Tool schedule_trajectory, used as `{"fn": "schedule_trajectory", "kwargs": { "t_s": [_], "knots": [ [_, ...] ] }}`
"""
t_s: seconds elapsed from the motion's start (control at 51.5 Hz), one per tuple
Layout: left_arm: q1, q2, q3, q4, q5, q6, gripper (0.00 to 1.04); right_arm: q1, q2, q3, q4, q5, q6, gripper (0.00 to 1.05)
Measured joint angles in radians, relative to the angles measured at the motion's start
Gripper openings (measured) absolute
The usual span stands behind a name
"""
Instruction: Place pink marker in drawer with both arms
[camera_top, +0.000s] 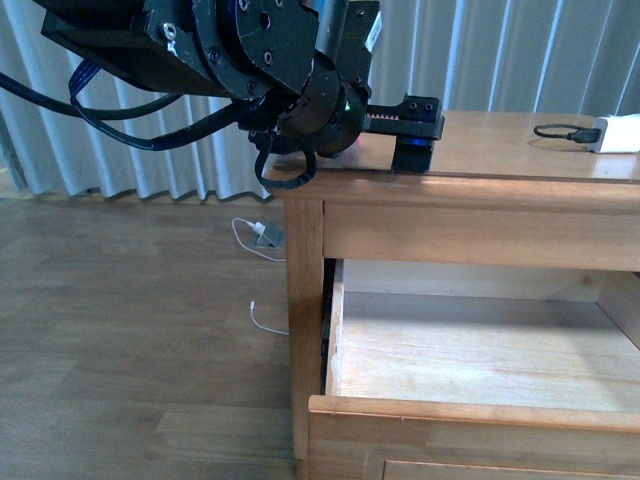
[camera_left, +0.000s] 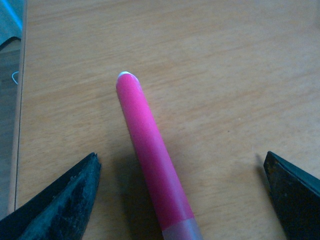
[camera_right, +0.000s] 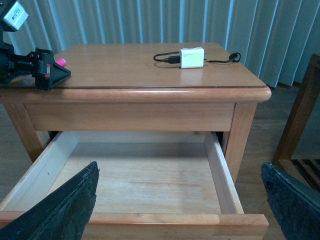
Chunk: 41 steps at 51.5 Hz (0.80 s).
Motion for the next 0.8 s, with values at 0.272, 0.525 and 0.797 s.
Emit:
{"fn": "schedule_trajectory", "kwargs": {
  "t_s": [0.272,0.525,0.797],
  "knots": [
    [-0.002,0.002,0.041,-0.084,-0.013,0.044,0.99,0.000,0.000,0.000,0.000,0.000,0.000,0.96],
    [-0.006,0.001,0.044,-0.108,-0.009,0.089,0.52,0.000,0.000,0.000,0.000,0.000,0.000,0.96],
    [-0.001,-0.014,0.025,-0.104,0.019,0.111,0.15,0.000,0.000,0.000,0.000,0.000,0.000,0.96]
  ]
}}
